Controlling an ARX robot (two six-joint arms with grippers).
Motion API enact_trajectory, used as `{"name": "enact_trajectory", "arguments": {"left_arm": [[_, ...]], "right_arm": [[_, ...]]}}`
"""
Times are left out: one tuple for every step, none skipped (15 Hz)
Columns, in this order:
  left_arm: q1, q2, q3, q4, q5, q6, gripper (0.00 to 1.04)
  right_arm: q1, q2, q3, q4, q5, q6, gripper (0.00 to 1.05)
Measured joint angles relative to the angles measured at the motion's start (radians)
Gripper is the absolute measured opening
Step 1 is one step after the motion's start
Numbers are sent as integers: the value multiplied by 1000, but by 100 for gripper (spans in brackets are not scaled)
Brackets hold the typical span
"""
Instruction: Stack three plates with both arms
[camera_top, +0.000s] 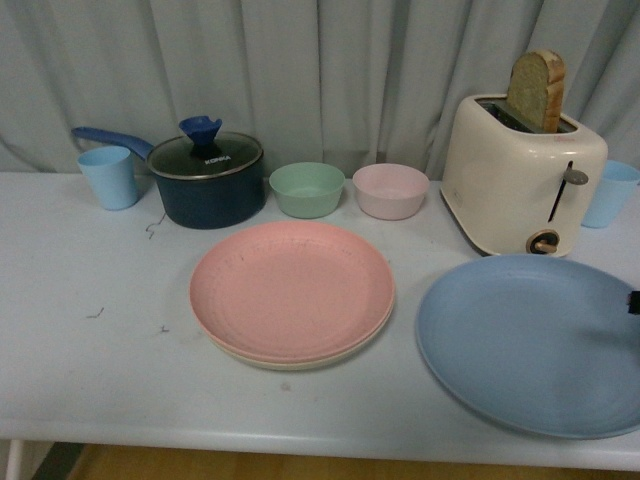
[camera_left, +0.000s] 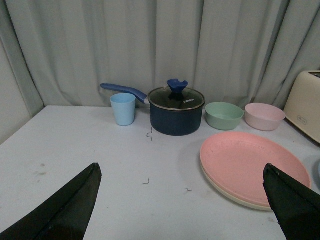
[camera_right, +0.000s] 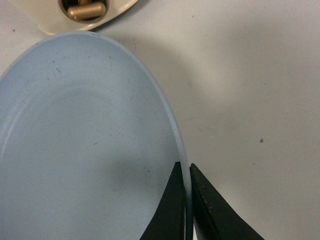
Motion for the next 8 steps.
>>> {"name": "enact_trajectory", "arguments": {"left_arm": [[0, 0, 0, 0, 0, 0, 98], [0, 0, 0, 0, 0, 0, 98], [0, 0, 0, 0, 0, 0, 98], [0, 0, 0, 0, 0, 0, 98], [0, 0, 0, 0, 0, 0, 98], [0, 0, 0, 0, 0, 0, 98], [0, 0, 0, 0, 0, 0, 98], [0, 0, 0, 0, 0, 0, 98]], "right_arm": [[-3, -83, -34, -8, -3, -9, 3], [34, -145, -44, -8, -47, 12, 3], [69, -176, -42, 15, -84, 46, 3], [92, -187, -37, 27, -103, 64, 3], [132, -189, -26, 47, -123, 74, 3], [167, -187, -15, 47, -124, 74, 3], [211, -164, 24, 26, -120, 76, 3], [240, -131, 62, 21, -106, 78, 3]]}}
